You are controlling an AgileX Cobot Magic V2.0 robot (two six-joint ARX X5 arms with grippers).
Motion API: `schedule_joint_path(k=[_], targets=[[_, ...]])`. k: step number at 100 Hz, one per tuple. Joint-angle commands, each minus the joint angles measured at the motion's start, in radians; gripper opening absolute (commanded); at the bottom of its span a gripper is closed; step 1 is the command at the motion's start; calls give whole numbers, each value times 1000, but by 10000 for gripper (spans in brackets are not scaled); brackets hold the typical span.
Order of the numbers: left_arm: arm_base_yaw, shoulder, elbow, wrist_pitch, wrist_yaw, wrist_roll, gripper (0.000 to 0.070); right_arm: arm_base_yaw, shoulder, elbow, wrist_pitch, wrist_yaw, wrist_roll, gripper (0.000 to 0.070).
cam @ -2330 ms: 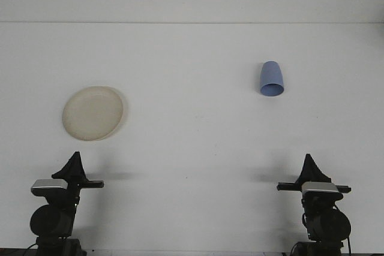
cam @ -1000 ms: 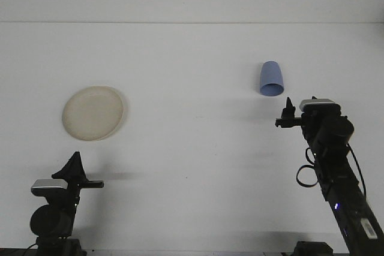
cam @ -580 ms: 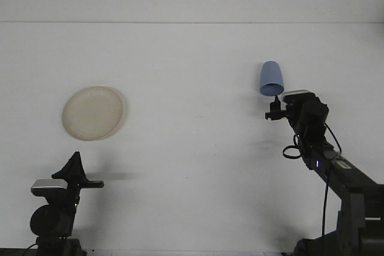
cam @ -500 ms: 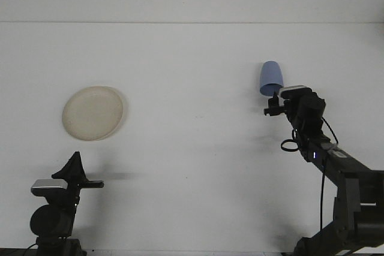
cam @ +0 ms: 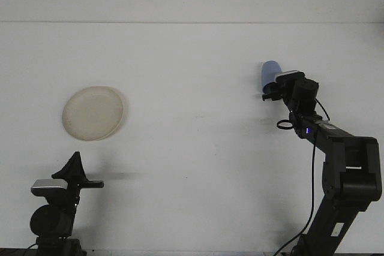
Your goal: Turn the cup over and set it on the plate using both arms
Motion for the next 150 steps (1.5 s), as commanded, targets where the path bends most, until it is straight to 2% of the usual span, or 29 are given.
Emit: schedule_joint_path(k=[1,3,31,49,69,87,104,111,117,130,150], targets=[[0,-1,-20,10,-2,-2,13,1,27,21,21,-3,-1,35],[0,-1,-20,10,-2,-2,13,1,27,21,24,-5,3,0],[0,-1,-20,10,-2,-2,13,-5,-71,20,-57,-26,74,0],[0,-1,-20,10,-2,-2,13,-24,-240,20,-192,-78,229,0],[0,-1,-20,10,-2,-2,13,-41,-461,20,-377,-253,389,0],[0,-1,-20,10,-2,-2,13,-35,-628,20,-494,-403,450,0],[0,-1,-20,10,-2,-2,13,18,-736,39,-670,-481,433,0],[0,-1,-20,11,-2,-2,13,58,-745,79,-808,-498,380,0],[0,-1,-20,11,-2,-2,13,105,-745,127,-956,-492,303,0],[0,-1,-20,11,-2,-23,13,248,-697,238,-1228,-417,198,0],[0,-1,-20,11,-2,-191,13,496,-562,366,-1511,-253,124,0]])
